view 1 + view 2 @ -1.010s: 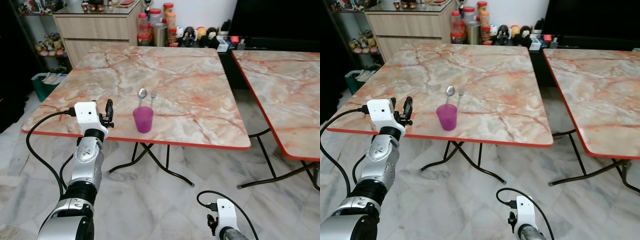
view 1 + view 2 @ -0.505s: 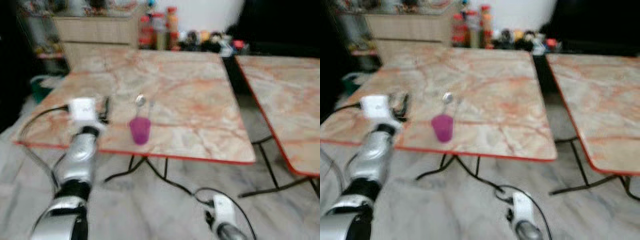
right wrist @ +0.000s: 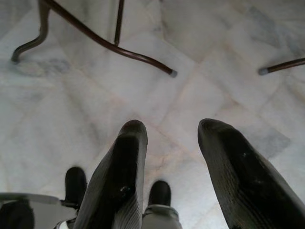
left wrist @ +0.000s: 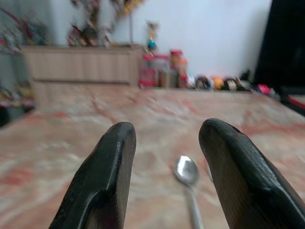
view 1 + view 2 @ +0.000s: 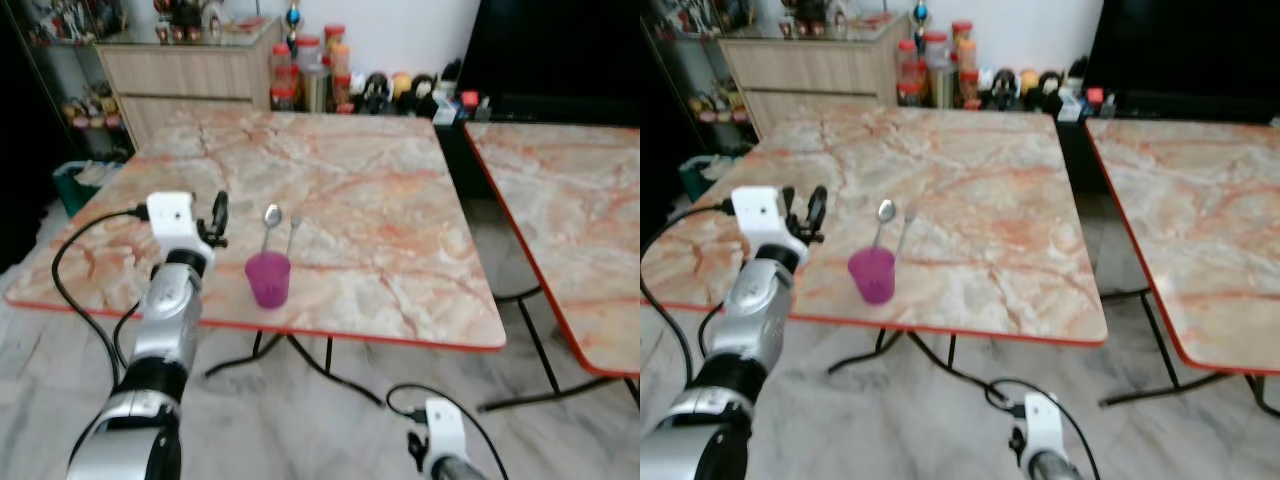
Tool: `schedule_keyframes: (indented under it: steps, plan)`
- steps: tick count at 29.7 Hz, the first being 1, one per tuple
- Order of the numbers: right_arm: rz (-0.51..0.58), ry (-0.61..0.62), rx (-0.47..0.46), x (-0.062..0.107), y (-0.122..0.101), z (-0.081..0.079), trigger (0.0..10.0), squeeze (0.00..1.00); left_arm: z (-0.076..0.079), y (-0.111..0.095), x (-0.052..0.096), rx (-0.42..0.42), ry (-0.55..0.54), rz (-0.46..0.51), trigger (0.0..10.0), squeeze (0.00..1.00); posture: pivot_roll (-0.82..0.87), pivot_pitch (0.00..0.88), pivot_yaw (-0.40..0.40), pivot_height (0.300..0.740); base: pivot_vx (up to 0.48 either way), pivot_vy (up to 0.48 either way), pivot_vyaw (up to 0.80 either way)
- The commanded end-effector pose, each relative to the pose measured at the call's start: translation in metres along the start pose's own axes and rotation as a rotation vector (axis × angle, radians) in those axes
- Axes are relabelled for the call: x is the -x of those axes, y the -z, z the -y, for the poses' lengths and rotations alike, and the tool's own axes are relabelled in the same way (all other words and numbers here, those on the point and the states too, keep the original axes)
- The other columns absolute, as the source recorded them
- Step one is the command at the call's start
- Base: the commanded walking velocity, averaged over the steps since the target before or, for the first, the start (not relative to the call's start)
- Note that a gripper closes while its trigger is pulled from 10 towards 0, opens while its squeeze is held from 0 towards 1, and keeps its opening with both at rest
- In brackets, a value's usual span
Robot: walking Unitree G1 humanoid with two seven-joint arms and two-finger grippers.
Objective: Setting the table
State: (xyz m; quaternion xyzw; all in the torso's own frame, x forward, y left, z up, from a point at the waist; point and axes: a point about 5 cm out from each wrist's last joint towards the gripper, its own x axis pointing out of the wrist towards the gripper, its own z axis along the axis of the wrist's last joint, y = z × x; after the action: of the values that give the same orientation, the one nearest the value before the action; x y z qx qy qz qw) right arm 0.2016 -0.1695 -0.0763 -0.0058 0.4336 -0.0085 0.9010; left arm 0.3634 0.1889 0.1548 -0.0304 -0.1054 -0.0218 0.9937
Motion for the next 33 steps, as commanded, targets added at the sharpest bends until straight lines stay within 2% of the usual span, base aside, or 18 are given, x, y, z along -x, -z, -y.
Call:
schedule_keyframes:
  steps: [1,6,8,12,13,14,16,17,18,19,21,25,33]
  plan:
    - [-0.009,0.019,-0.009,0.001,0.003,0.006,10.0,0.0,0.003,0.002,-0.004,0.032,0.019,-0.052,10.0,0.0,-0.01,0.0,0.005,0.74,0.0,0.0,0.0]
    - [-0.008,0.017,-0.009,0.001,0.002,0.005,10.0,0.0,-0.002,-0.003,-0.007,0.09,0.012,-0.054,10.0,0.0,-0.01,0.0,0.005,0.74,0.0,0.0,0.0]
    - [-0.005,0.015,-0.008,0.0,0.001,0.004,10.0,0.0,-0.004,-0.003,-0.009,0.05,0.033,-0.112,10.0,0.0,-0.01,0.0,0.004,0.74,0.0,0.0,0.0]
    - [-0.004,0.013,-0.006,0.0,0.001,0.004,10.0,0.0,-0.004,-0.005,-0.01,0.067,0.071,-0.133,10.0,0.0,-0.01,0.0,0.003,0.74,0.0,0.0,0.0]
    - [-0.005,0.013,-0.006,0.0,0.001,0.004,10.0,0.0,-0.002,-0.01,-0.011,0.138,0.096,-0.108,10.0,0.8,-0.01,0.0,0.003,0.74,0.0,0.0,0.0]
    - [-0.005,0.012,-0.005,0.0,0.001,0.004,10.0,0.0,-0.002,-0.011,-0.011,0.165,0.099,-0.105,10.0,1.0,-0.01,0.0,0.003,0.74,0.0,0.0,0.0]
    - [-0.005,0.012,-0.004,0.0,0.001,0.004,10.0,0.0,-0.004,-0.011,-0.011,0.156,0.094,-0.123,10.0,1.0,-0.01,0.0,0.003,0.74,0.0,0.0,0.0]
    - [-0.005,0.011,-0.004,0.0,0.001,0.004,10.0,0.0,-0.005,-0.007,-0.012,0.112,0.089,-0.177,10.0,1.0,-0.01,0.0,0.002,0.74,0.0,0.0,0.0]
    - [-0.005,0.011,-0.004,0.0,0.001,0.004,10.0,0.0,-0.005,-0.007,-0.012,0.112,0.089,-0.177,10.0,1.0,-0.01,0.0,0.002,0.74,0.0,0.0,0.0]
    - [-0.005,0.011,-0.004,0.0,0.001,0.004,10.0,0.0,-0.004,-0.005,-0.012,0.096,0.097,-0.199,10.0,0.0,-0.01,0.0,0.004,0.74,0.0,0.0,0.0]
    - [-0.005,0.01,-0.004,0.0,0.001,0.004,10.0,0.0,-0.001,-0.003,-0.011,0.085,0.126,-0.233,10.0,0.0,-0.01,0.0,0.002,0.74,0.0,0.0,0.0]
    - [-0.005,0.009,-0.001,0.0,0.001,0.004,10.0,0.0,0.004,0.001,-0.009,0.007,0.179,-0.284,10.0,0.0,-0.01,0.0,0.003,0.74,0.0,0.0,0.0]
    - [-0.006,0.005,0.002,0.0,0.001,0.003,10.0,0.0,0.014,0.007,-0.007,0.005,0.233,-0.342,10.0,0.0,-0.01,0.0,0.003,0.74,0.0,0.0,0.0]
